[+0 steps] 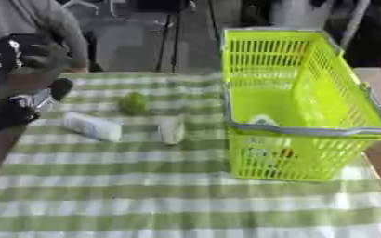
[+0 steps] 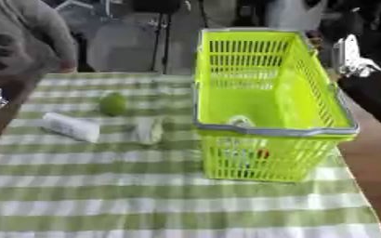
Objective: Pick up objects on the table and place them in the box.
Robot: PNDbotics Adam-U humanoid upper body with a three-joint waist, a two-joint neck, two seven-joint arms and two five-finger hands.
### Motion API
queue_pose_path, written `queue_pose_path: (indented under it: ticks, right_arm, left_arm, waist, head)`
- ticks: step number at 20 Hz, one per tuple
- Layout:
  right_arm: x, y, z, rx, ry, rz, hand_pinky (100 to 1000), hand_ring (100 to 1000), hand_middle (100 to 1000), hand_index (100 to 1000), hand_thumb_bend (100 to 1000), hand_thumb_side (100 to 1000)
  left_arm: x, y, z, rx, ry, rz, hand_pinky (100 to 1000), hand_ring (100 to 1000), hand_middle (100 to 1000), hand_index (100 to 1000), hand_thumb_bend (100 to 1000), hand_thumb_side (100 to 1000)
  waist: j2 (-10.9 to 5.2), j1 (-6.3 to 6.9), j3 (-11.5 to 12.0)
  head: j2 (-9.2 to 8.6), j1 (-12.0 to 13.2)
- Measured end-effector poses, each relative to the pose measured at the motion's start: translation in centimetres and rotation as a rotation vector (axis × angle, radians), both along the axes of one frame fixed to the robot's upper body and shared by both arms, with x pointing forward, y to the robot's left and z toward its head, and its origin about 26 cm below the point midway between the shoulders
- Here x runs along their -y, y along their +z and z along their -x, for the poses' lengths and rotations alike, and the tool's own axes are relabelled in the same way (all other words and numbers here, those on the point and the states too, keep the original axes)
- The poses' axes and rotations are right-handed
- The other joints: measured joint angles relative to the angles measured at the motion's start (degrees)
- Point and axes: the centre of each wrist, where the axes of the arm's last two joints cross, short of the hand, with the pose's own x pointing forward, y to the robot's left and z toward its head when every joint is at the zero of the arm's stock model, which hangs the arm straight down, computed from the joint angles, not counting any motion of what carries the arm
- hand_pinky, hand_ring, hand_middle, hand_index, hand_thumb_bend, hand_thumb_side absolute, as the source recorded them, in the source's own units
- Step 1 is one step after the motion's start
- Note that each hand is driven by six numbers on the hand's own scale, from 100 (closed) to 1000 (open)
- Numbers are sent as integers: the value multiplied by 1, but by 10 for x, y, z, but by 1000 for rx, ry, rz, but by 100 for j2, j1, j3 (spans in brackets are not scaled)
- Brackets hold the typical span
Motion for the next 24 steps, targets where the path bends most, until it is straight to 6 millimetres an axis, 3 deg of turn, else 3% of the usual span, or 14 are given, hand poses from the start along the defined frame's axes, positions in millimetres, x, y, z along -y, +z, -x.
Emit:
queue_pose_path:
  ticks: [13, 19, 24]
  right_arm:
    - [0, 0, 0, 0, 0, 0, 590, 584, 638, 837, 100, 514]
    - [0, 0, 0, 0, 4, 3, 590, 584, 638, 837, 100, 513]
    - [-2, 2, 0, 5, 12, 9, 590, 583, 638, 838, 100, 514]
  left_arm:
    - [3, 10, -10, -6, -9, -70, 742, 802, 807, 882, 676, 541]
    - [4, 28, -40, -76, -35, -279, 756, 803, 806, 885, 716, 601]
    - [5, 35, -77, -189, -83, -516, 767, 806, 799, 897, 736, 646]
  waist:
    - [2, -1, -23]
    - [2, -6, -99]
    - [25, -13, -207]
  head:
    - [0, 4]
    - [0, 49]
    - [0, 100]
